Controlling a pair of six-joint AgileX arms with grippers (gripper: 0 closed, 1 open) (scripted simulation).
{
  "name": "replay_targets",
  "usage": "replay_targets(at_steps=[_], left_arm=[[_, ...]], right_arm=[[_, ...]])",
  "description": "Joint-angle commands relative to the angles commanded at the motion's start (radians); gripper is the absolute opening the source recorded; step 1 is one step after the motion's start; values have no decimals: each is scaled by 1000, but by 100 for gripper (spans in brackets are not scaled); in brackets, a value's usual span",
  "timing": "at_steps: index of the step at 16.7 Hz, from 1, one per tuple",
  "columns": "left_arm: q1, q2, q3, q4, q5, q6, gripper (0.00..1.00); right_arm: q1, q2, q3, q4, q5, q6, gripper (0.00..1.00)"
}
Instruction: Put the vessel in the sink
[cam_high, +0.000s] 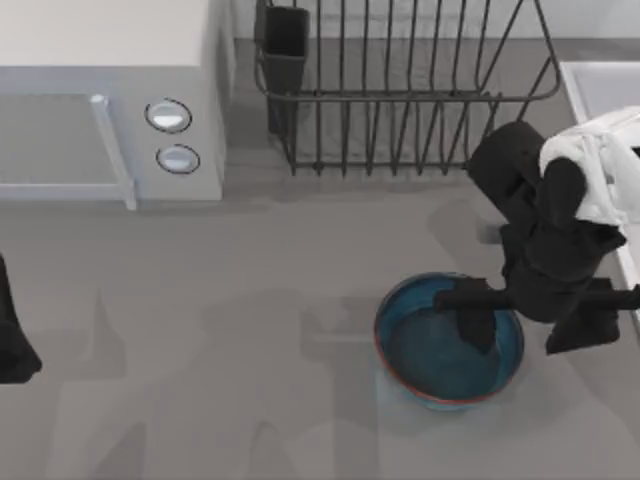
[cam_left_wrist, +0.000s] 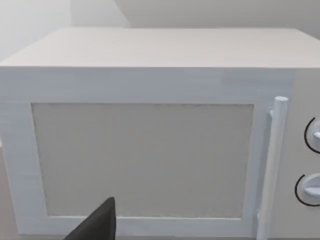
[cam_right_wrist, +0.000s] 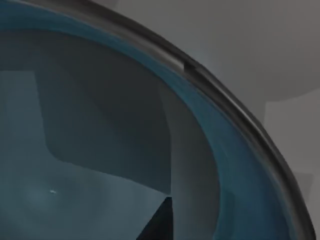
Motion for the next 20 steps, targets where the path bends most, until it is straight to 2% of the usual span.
replay_targets(at_steps=[6, 16, 20], left_arm=[[0, 0, 0, 0, 0, 0, 100], [0, 0, 0, 0, 0, 0, 100], [0, 0, 0, 0, 0, 0, 100]], right_arm=[[0, 0, 0, 0, 0, 0, 2], [-1, -2, 3, -3, 0, 0, 0], [-4, -16, 104, -119, -2, 6, 0]])
